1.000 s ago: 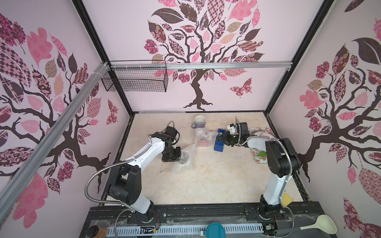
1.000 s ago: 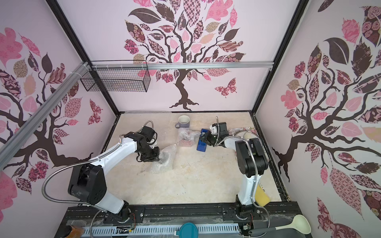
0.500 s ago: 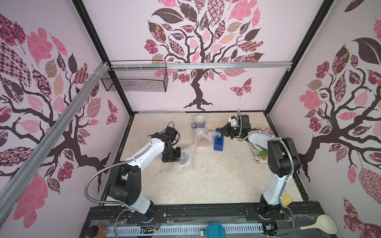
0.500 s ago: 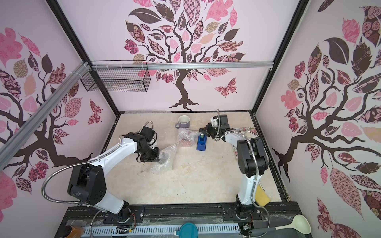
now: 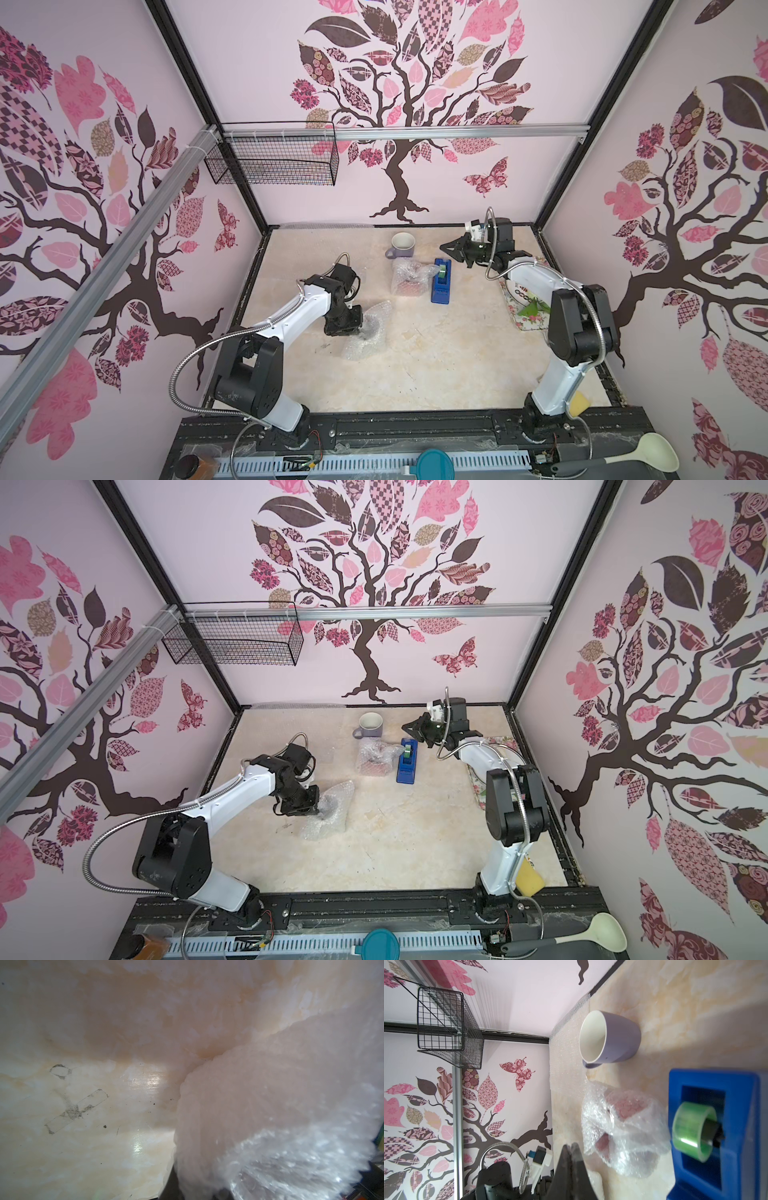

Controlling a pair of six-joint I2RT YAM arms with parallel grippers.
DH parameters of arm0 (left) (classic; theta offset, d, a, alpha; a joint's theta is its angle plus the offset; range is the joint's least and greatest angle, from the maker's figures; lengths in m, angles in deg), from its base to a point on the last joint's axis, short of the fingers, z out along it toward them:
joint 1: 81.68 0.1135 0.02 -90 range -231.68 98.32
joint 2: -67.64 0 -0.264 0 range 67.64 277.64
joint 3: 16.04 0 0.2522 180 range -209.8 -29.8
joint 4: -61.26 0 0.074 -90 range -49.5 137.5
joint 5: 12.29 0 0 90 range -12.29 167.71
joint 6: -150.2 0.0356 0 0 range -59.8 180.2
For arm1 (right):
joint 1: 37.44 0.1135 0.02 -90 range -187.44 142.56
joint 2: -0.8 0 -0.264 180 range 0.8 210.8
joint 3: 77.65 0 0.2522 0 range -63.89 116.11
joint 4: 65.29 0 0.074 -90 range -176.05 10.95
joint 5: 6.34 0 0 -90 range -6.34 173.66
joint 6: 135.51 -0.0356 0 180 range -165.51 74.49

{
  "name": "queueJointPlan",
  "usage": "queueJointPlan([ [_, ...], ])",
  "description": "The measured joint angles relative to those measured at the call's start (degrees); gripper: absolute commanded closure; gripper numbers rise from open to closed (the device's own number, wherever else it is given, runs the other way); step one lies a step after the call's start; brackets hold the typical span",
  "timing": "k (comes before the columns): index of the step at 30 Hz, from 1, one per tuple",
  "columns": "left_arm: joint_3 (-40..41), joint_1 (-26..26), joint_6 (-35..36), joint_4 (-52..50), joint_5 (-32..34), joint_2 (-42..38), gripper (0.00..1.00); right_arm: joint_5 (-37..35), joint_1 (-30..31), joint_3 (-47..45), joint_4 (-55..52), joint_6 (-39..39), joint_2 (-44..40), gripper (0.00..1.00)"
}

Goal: Wrap mugs in bubble wrap
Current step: Tear off the tape using the Tape Cutter.

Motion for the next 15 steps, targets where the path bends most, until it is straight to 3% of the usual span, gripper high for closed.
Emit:
queueJointPlan([
  [7,0.6,0.0,0.0,0.6,0.0,-0.1,1.00,1.6,0.0,-16.4,8.7,-6.5,-9.9,1.00],
  [15,0.6,0.0,0.0,1.2,0.0,0.2,1.00,2.5,1.8,-29.9,18.3,-10.8,-12.5,1.00],
])
